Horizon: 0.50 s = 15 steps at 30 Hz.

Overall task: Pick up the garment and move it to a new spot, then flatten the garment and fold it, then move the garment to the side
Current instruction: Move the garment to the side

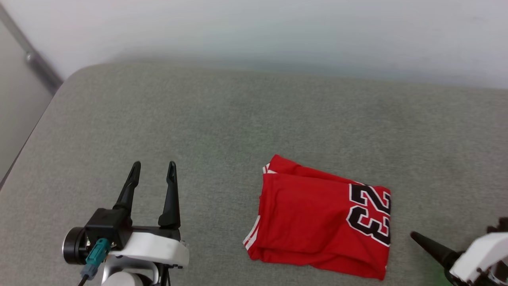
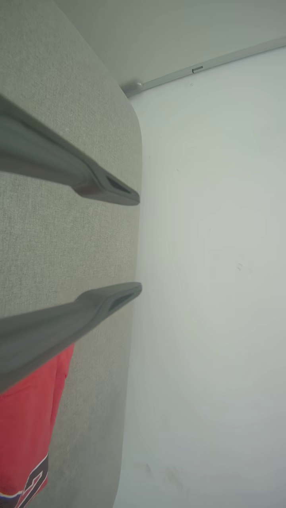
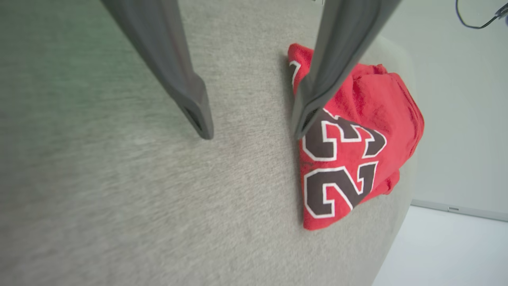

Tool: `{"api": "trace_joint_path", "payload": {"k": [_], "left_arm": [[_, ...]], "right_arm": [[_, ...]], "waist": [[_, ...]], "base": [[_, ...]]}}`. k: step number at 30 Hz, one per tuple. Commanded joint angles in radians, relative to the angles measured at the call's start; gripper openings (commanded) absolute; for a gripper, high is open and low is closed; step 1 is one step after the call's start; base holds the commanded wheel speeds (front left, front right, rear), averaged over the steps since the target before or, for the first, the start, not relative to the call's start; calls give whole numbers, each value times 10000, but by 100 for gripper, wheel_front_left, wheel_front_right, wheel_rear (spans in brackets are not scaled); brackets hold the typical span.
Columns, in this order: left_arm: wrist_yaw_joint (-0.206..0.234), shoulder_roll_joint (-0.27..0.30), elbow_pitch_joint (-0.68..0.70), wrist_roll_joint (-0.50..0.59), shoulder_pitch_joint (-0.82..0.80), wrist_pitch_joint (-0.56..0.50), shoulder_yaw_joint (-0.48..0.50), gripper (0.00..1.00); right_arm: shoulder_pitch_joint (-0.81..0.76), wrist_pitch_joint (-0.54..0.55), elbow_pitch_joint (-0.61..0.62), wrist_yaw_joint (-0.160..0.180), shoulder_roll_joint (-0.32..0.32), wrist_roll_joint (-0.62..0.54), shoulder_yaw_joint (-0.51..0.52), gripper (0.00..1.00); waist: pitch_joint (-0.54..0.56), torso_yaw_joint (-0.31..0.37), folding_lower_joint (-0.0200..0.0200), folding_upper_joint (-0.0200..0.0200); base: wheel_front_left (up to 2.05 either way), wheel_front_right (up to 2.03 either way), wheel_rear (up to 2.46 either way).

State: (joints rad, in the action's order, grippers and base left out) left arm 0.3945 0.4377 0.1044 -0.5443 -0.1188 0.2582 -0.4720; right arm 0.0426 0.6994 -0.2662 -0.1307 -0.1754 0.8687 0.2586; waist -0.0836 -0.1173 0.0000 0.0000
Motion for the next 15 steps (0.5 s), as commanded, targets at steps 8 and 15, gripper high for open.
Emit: {"api": "trace_joint_path", "payload": {"k": [8, 15], "left_arm": [[-266, -283, -112, 302, -618, 61, -40, 100], [-439, -434, -268, 454, -732, 78, -9, 100]], "right_arm": [[1488, 541, -969, 0, 458, 1815, -530, 100], [1936, 857, -2061, 8, 488, 2389, -1258, 21]], "waist": [[-886, -794, 0, 0], [-988, -1032, 0, 0]], "base": [[0, 0, 0], [0, 0, 0]]}}
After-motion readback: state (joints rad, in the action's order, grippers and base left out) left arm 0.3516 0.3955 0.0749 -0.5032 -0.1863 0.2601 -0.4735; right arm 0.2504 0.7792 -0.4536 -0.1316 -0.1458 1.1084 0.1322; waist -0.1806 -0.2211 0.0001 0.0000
